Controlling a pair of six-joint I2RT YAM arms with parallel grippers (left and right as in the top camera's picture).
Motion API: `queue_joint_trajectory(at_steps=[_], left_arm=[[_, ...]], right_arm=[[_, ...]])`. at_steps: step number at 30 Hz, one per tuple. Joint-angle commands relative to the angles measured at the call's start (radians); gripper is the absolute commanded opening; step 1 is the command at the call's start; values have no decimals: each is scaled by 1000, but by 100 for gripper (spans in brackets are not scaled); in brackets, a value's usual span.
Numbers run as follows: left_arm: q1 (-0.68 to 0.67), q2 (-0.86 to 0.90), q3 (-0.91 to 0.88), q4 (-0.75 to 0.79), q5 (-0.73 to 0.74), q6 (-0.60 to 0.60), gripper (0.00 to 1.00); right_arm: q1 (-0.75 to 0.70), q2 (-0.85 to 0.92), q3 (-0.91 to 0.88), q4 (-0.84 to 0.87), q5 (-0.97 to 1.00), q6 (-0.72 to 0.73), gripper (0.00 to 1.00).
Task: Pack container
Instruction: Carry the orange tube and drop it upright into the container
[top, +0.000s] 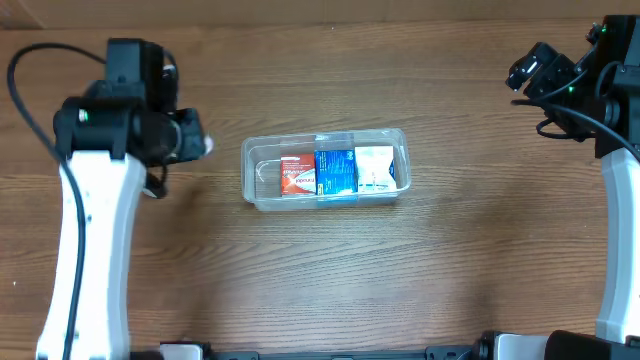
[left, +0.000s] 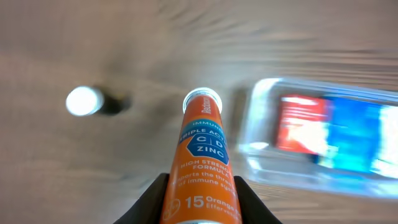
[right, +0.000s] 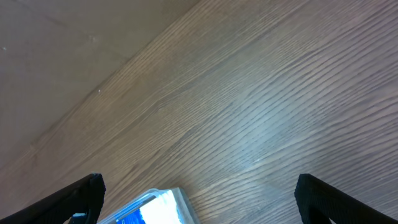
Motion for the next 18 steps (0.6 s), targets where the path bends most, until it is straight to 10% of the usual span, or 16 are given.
queue_joint_trajectory(at_steps=[1, 18], left_arm=[[-154, -54, 20, -10, 35, -29, 7], [-220, 339, -185, 314, 12, -35, 4]], right_arm=[[0, -8, 14, 3, -3, 2, 100], [0, -8, 14, 3, -3, 2, 100]])
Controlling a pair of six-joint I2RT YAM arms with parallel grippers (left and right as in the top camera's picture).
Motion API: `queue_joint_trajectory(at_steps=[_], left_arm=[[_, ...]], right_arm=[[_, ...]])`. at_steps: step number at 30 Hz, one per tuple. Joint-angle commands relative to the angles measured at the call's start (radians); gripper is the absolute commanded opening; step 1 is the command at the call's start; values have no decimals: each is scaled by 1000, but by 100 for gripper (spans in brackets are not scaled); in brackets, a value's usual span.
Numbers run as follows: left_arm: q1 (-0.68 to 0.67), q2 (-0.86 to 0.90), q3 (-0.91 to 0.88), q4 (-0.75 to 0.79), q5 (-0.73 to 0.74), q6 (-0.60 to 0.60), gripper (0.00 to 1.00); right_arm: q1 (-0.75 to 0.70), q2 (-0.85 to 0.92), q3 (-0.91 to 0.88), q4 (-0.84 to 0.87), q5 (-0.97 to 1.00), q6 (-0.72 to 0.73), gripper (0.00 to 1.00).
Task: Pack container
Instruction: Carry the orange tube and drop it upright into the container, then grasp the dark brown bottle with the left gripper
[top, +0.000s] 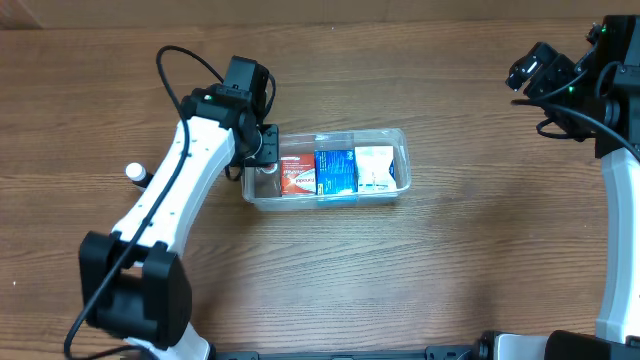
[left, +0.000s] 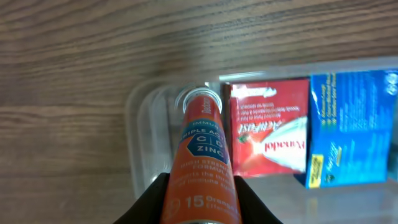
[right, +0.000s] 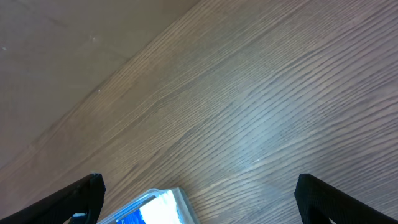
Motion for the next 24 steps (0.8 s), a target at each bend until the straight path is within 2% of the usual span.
queue_joint_trajectory(at_steps=[1, 3, 8, 10, 11, 18, 19, 23, 24], left_arm=[[-13, 63, 3, 30, -7, 9, 5], [-14, 72, 3, 42, -7, 8, 10], [-15, 71, 8, 40, -7, 8, 32], [-15, 58, 34, 13, -6, 8, 48], [-15, 50, 56, -7, -6, 8, 53], [-15, -68, 265, -193, -8, 8, 68], [-13, -95, 278, -227, -27, 8, 72], [45, -192, 281, -376, -201, -67, 99], [90, -211, 281, -422, -217, -87, 100]], right_arm=[[0, -8, 14, 3, -2, 1, 100], [0, -8, 14, 3, -2, 1, 100], [0, -8, 14, 3, -2, 1, 100], [0, -8, 14, 3, -2, 1, 100], [0, -8, 14, 3, -2, 1, 100], [0, -8, 14, 3, -2, 1, 100], [0, -8, 14, 3, -2, 1, 100], [0, -8, 14, 3, -2, 1, 100], [0, -8, 14, 3, -2, 1, 100]])
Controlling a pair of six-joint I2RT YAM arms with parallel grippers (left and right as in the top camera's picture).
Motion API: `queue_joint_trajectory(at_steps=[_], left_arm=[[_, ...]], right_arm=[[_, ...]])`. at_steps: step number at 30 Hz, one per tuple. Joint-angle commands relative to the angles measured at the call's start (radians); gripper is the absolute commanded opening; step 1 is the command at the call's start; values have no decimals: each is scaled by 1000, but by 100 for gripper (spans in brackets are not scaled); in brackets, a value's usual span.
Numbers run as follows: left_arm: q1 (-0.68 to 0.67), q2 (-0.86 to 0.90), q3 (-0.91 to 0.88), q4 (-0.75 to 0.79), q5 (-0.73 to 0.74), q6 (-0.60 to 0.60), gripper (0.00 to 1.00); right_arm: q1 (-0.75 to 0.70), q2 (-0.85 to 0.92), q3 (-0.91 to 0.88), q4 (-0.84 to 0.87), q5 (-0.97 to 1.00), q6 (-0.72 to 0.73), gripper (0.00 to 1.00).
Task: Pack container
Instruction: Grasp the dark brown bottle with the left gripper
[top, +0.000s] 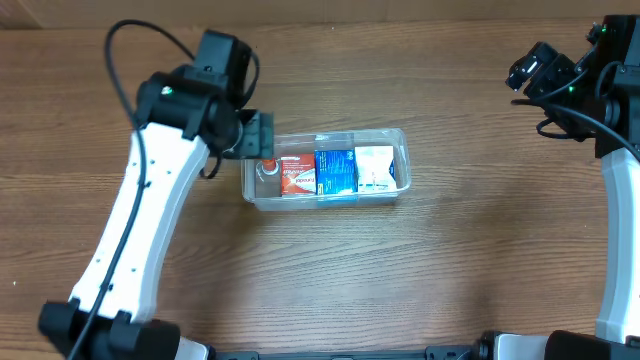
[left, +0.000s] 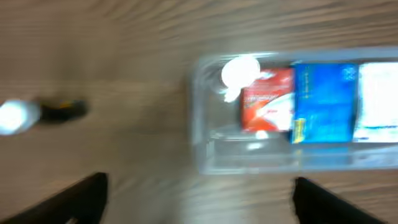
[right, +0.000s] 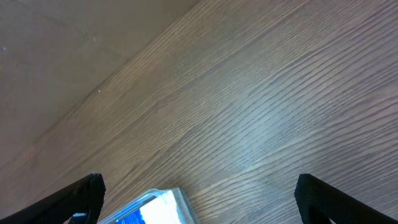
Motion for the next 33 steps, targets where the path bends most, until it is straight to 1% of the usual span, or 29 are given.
queue_joint_trajectory(at_steps=[1, 2, 4, 6, 7, 8, 9, 11, 13, 14, 18, 21, 24, 25, 26, 27, 28, 30, 33], left_arm=[[134, -77, 26, -115, -125, -77, 100], [243, -84, 26, -156, -122, -87, 100], [398, -81, 5, -164, -74, -76, 100], [528, -74, -69, -88, 61, 14, 100], [576, -62, -137, -27, 114, 43, 96], [602, -49, -201, 24, 114, 41, 92], [616, -33, -260, 82, 115, 41, 89], [618, 1, -317, 169, 111, 40, 87], [618, 35, -327, 218, 114, 26, 85], [617, 52, -328, 244, 92, 26, 84], [617, 116, -333, 315, 92, 26, 83], [617, 163, -333, 356, 97, 53, 78], [617, 179, -333, 356, 96, 56, 69], [617, 179, -333, 359, 96, 56, 68], [617, 179, -333, 362, 95, 56, 63], [617, 179, -333, 368, 95, 57, 55], [617, 179, -333, 371, 95, 57, 49], [617, 179, -333, 383, 95, 86, 34], [617, 179, -335, 392, 97, 90, 32]], right_arm=[[0, -8, 14, 3, -3, 1, 100], [0, -8, 14, 3, -3, 1, 100], [0, -8, 14, 3, -3, 1, 100], [0, -8, 14, 3, -3, 1, 100], [0, -8, 14, 3, -3, 1, 100], [0, -8, 14, 3, -3, 1, 100], [0, -8, 14, 3, -3, 1, 100], [0, -8, 14, 3, -3, 1, 100], [0, -8, 14, 3, -3, 2, 100], [0, -8, 14, 3, -3, 1, 100], [0, -8, 14, 3, -3, 1, 100], [0, -8, 14, 3, -3, 1, 100], [0, -8, 14, 3, -3, 1, 100], [0, -8, 14, 3, -3, 1, 100], [0, -8, 14, 3, -3, 1, 100], [0, -8, 14, 3, -3, 1, 100], [0, -8, 14, 3, -3, 1, 100], [0, -8, 14, 3, -3, 1, 100], [0, -8, 14, 3, -3, 2, 100]])
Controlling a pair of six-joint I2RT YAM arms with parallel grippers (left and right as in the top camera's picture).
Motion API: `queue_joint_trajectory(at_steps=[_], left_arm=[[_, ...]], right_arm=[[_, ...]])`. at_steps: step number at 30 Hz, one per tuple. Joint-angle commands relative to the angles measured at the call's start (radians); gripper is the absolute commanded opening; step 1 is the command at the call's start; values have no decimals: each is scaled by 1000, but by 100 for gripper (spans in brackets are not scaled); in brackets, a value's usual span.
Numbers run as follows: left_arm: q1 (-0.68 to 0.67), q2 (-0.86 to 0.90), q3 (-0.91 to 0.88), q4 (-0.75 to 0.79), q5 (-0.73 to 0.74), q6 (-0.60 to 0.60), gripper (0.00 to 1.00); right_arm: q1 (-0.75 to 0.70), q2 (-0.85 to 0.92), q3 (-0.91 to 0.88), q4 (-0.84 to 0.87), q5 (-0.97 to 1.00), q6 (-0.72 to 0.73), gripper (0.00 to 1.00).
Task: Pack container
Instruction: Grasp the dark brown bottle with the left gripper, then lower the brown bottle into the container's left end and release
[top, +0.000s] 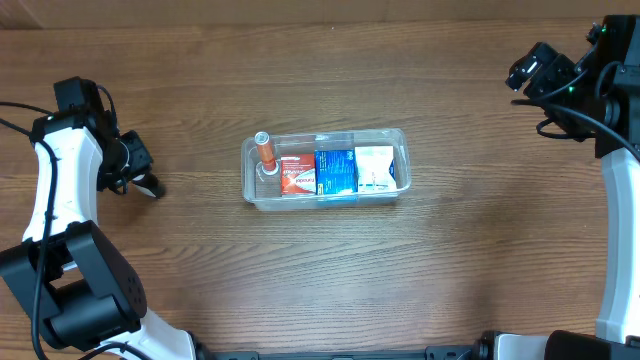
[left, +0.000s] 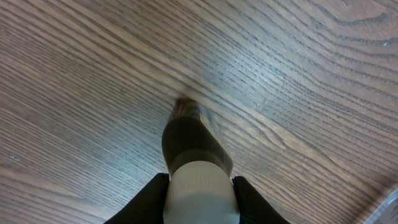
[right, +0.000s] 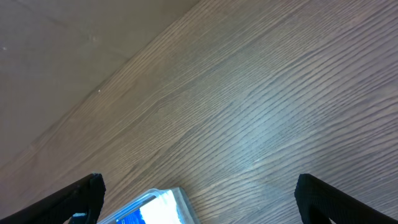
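Note:
The clear plastic container (top: 325, 168) lies mid-table. In it, from left to right, are an upright orange tube (top: 265, 152), a red box (top: 297, 174), a blue box (top: 335, 171) and a white box (top: 375, 167). At the far left my left gripper (top: 140, 178) is down at the table. In the left wrist view the left gripper (left: 199, 190) is shut on the white cap of a small dark bottle (left: 194, 140) standing on the wood. My right gripper (top: 532, 68) hangs open at the back right; its wrist view shows the right gripper (right: 199, 200) with nothing between its fingers.
A corner of the container (right: 163, 202) shows at the bottom of the right wrist view. The wooden table (top: 450, 270) runs on around the container. Black cables trail from both arms at the left and right edges.
My left gripper was open above the container's left end, with the orange tube standing inside. Now it is at the far left, shut on the small white-capped bottle. The right arm has not moved.
My left gripper held the orange tube above the table left of the container, near the small bottle. Then it held the tube over the container's left end. Then it was open with the tube left upright in the container. Now it grips the bottle.

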Motion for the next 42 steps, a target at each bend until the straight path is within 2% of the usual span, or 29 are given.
queue_joint_trajectory(at_steps=[1, 3, 5, 9, 13, 16, 18, 20, 23, 27, 37, 42], left_arm=[[3, 11, -9, 6, 5, 23, 26], [3, 10, -9, 0, 36, 24, 10], [3, -16, 2, -19, 57, 23, 8], [-26, -209, 115, -159, 166, 24, 4], [-265, -463, 153, -279, 121, 18, 4], [-459, -537, 153, -327, 71, -65, 4], [-563, -537, 143, -333, 56, -130, 4], [-638, -526, 105, -314, -32, -183, 4], [-698, -484, 21, -205, -65, -188, 4], [-703, -362, -31, -101, -123, -187, 4], [-703, -108, -32, -14, -134, -164, 4], [-703, -72, -32, 26, -119, -164, 5]], right_arm=[[0, -8, 14, 3, -3, 2, 100], [0, -8, 14, 3, -3, 2, 100], [0, -8, 14, 3, -3, 2, 100], [0, -8, 14, 3, -3, 2, 100], [0, -8, 14, 3, -3, 2, 100], [0, -8, 14, 3, -3, 2, 100], [0, -8, 14, 3, -3, 2, 100], [0, -8, 14, 3, -3, 2, 100], [0, -8, 14, 3, -3, 2, 100], [0, -8, 14, 3, -3, 2, 100], [0, -8, 14, 3, -3, 2, 100], [0, -8, 14, 3, -3, 2, 100]])
